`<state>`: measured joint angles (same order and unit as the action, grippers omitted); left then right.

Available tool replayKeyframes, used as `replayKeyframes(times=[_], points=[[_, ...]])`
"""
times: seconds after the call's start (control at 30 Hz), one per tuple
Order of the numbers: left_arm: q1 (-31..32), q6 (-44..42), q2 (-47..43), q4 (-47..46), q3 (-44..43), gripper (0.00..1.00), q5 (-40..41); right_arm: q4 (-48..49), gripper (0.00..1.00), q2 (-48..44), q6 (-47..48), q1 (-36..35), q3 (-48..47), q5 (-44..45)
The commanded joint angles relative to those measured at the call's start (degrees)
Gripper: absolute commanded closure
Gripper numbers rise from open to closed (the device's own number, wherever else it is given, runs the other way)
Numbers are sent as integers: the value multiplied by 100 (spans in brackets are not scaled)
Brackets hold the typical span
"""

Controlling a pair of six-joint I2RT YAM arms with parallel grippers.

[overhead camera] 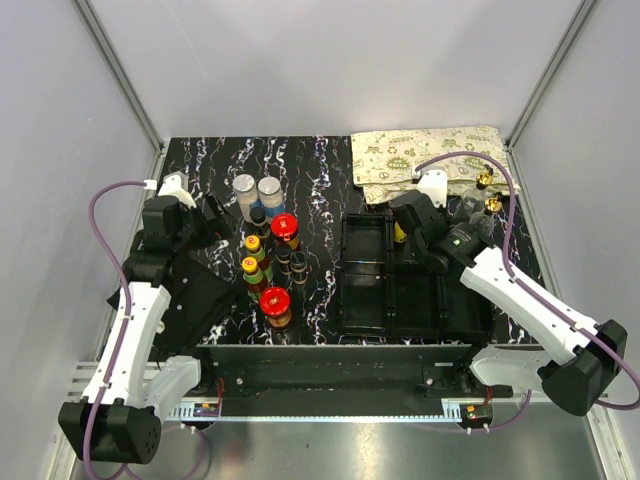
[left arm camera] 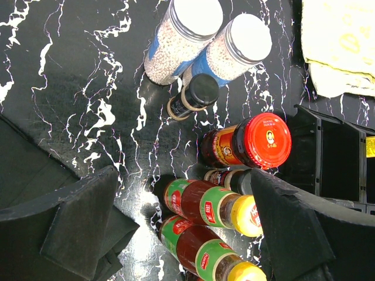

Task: Organize the condiment bottles
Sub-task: Place the bottle in the storage box.

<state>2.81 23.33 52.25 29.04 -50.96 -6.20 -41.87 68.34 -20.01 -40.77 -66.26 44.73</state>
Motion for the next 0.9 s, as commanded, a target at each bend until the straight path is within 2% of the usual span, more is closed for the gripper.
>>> replayKeyframes(times=[0.0,0.27,0.63,0.87], points=[[-43,-57,5,-197,-63,1,-163,424,100,-31,-240,245,174,-297],[-44,-57,-22,-188,-63,1,-145,1066,100,-57,-223,719,693,-974],[-44,-57,-39,-197,-54,1,-154,1400,99,206,-284,957,1001,-1195],[-44,-57,-39,-188,-37,1,-154,1664,92,224,-319,1063,1229,-1291]])
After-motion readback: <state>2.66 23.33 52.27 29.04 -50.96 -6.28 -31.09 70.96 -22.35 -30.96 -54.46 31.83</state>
